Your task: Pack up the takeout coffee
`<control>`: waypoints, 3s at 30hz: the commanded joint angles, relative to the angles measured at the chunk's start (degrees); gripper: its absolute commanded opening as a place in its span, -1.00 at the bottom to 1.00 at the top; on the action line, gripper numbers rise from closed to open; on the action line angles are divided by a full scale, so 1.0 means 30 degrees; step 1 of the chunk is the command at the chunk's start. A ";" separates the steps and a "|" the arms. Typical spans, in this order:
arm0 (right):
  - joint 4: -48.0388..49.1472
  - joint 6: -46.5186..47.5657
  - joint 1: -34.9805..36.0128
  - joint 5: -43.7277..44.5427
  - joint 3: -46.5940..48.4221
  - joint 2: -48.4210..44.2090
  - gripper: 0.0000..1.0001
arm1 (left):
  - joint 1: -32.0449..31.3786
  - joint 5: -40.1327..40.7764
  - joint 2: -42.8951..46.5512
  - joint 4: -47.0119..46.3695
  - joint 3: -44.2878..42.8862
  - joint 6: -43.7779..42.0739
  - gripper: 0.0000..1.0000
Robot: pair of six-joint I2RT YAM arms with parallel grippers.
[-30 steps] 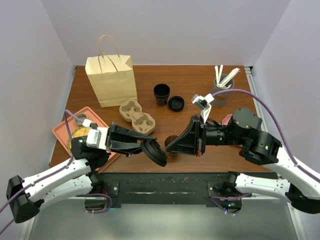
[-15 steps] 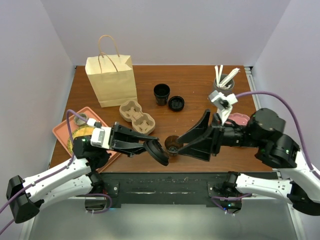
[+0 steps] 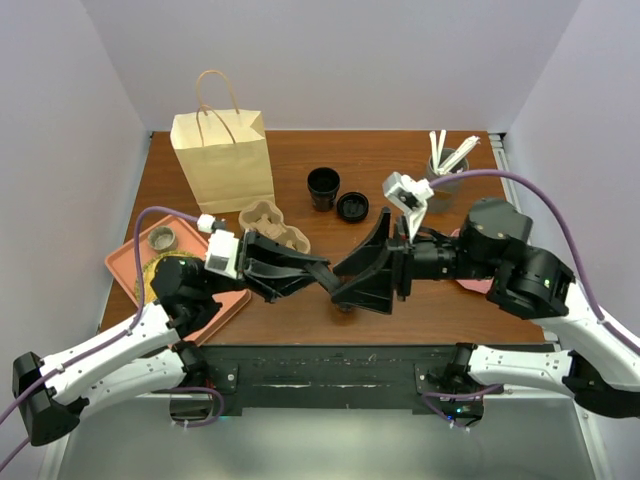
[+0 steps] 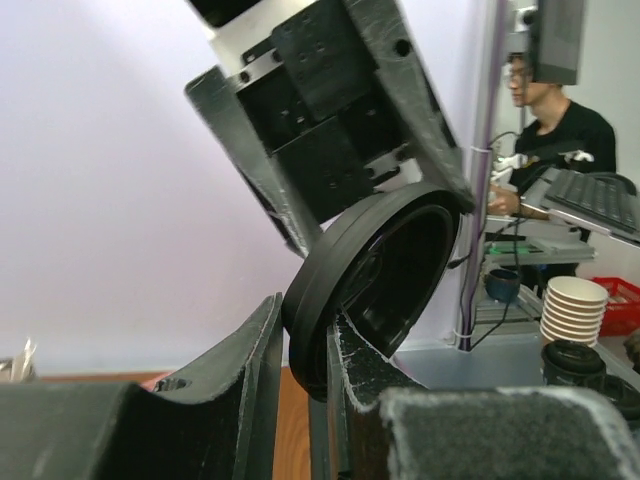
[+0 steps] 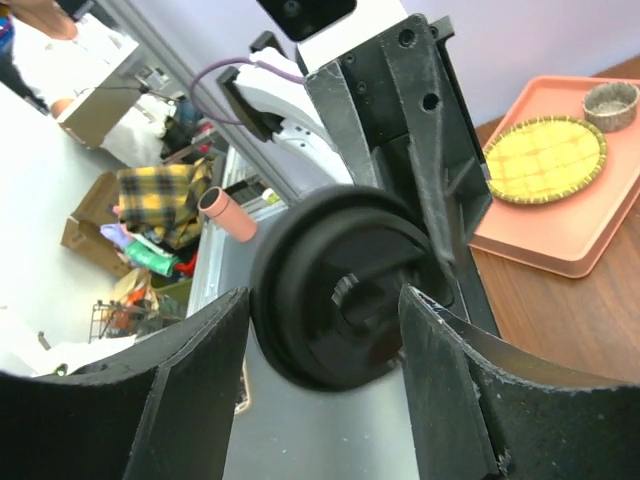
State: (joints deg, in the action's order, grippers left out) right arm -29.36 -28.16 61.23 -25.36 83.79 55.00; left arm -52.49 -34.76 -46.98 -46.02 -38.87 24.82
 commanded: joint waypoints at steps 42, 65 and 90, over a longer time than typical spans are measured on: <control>-0.1843 0.7923 0.0097 1.4021 -0.0596 0.2144 -1.00 | 0.0006 1.3228 -0.3530 1.8416 -0.9074 1.9207 0.14; -0.2426 0.7838 0.0302 1.3056 -0.1154 0.1150 -0.40 | 0.0036 1.1677 -0.4087 1.6867 -0.8081 1.6370 -0.81; 0.0588 0.5722 0.0273 0.6492 -0.3552 -0.3948 -0.10 | 0.1500 -0.4320 -0.1244 0.4881 -0.3214 1.6863 -0.93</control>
State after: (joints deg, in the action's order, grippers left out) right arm -31.75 -15.18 61.87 -3.97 75.07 45.32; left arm -48.23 -41.74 -50.81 -27.75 -45.67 72.95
